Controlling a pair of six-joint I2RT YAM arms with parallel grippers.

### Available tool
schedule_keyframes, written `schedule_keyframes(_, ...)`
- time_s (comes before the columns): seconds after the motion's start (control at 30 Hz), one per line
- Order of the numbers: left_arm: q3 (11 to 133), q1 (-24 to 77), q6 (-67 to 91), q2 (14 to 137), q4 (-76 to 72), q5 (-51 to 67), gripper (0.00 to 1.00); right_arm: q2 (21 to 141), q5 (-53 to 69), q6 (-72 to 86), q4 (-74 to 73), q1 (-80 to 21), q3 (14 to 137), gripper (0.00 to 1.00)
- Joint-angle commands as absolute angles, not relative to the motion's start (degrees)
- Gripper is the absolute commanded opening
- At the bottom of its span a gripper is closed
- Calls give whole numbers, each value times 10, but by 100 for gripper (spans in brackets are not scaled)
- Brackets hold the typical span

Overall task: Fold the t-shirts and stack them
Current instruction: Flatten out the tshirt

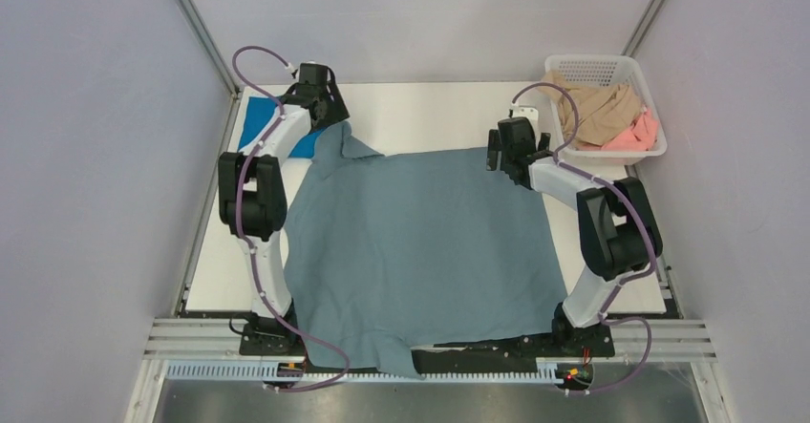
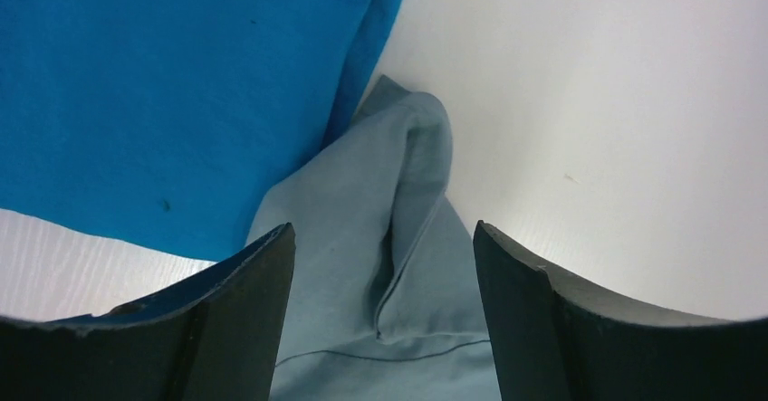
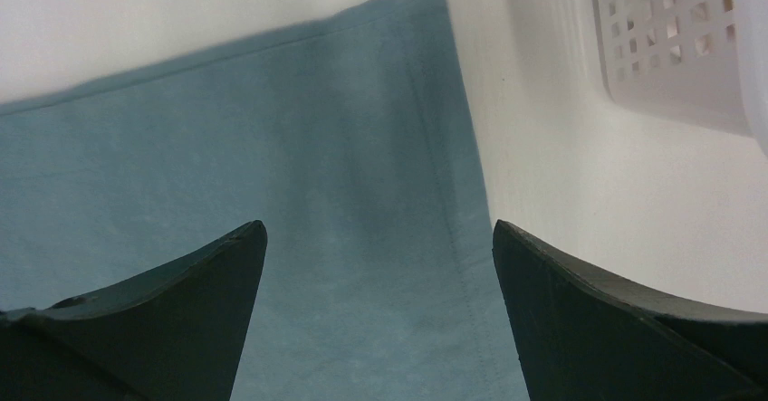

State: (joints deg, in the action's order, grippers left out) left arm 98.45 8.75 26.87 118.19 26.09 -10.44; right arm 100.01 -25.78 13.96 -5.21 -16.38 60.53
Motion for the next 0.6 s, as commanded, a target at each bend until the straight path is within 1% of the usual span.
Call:
schedule_keyframes(0.0, 953, 117, 257, 1096, 241, -134, 79, 912, -239, 174, -21, -164, 565, 98)
schedule_keyframes(0.17, 856, 156, 284, 1025, 212, -160, 80, 783, -213, 230, -4, -189, 413, 98)
schedule_keyframes(0.33, 779, 184, 306, 968, 202, -156, 81, 670, -228, 281, 23, -242, 304, 98)
schedule_keyframes(0.47, 729, 190, 305, 946, 179, -166, 82, 661, -217, 275, 33, -249, 279, 98)
schedule_keyframes(0.57, 721, 190, 314, 964, 177, -177, 82, 683, -216, 267, 43, -248, 288, 98)
